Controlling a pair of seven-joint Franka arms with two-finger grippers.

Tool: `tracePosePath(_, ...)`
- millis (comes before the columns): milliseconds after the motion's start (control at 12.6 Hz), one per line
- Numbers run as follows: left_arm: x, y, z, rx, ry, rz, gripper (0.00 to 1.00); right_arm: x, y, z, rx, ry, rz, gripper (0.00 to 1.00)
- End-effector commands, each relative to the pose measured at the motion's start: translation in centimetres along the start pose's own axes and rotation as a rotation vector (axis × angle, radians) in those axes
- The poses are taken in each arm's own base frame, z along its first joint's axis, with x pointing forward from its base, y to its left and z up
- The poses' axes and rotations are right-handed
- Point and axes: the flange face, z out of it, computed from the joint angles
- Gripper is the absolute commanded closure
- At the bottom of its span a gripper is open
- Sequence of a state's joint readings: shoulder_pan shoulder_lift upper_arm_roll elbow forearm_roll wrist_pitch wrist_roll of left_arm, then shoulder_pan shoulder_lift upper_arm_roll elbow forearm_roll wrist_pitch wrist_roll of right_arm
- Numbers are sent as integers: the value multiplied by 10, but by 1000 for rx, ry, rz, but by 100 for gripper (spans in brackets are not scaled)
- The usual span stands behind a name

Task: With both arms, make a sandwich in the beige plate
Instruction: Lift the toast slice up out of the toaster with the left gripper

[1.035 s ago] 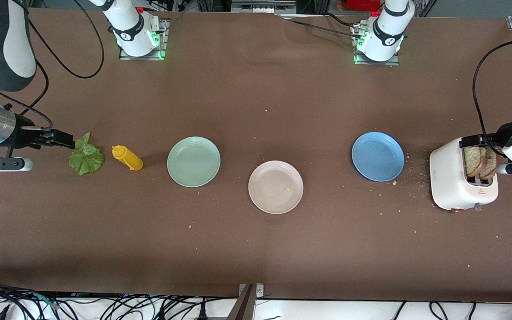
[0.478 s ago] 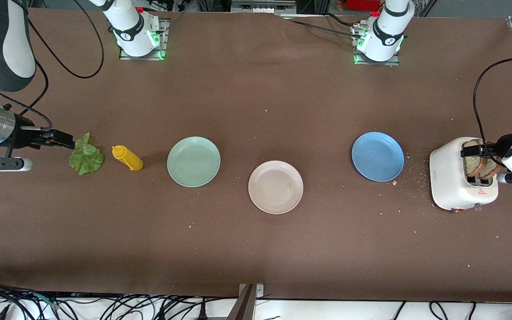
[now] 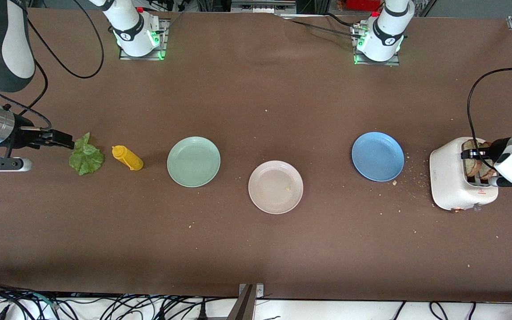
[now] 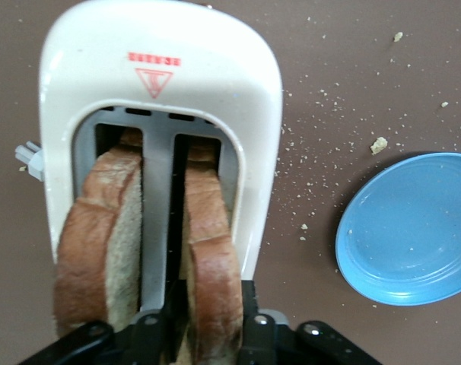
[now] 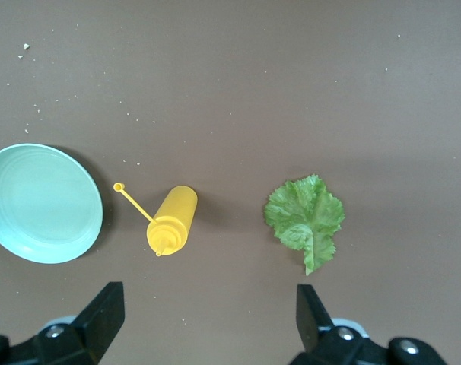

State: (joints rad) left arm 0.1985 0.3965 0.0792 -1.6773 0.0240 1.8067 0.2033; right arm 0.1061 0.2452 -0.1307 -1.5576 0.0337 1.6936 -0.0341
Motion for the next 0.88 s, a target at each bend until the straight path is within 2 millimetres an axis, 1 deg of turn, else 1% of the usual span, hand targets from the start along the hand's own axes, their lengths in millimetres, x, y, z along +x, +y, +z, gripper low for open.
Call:
tracePosePath(0,0,-8,-13,3,-1,13,100,-1,3,-1,-1,-6,1,0)
tracePosePath(80,-2,-10,-29,1,-10,13,100,-1,3,-1,-1,-6,0,0)
tracePosePath(159,-5,-12,-54,1,-10,10,100,-1,3,-1,-1,-8,1,0)
tracePosePath(398,-21,-9,-120,-1,-19,8,100,-1,3,0,-1,-8,0,0)
tracePosePath(478,-28,-3,-140,-6,-26,15,100,-1,3,-1,-1,-8,0,0)
tracePosePath(557,-31,10,-154,-17,-29,35,100,-1,3,-1,-1,-6,0,0)
tracePosePath(637,-28,30,-156,-36,-30,72,100,-1,3,-1,-1,-6,0,0)
tracePosePath(716,-21,56,-150,-85,-32,110,100,-1,3,-1,-1,-6,0,0)
tracePosePath(796,-13,77,-138,-158,-46,140,100,-1,3,0,-1,-8,0,0)
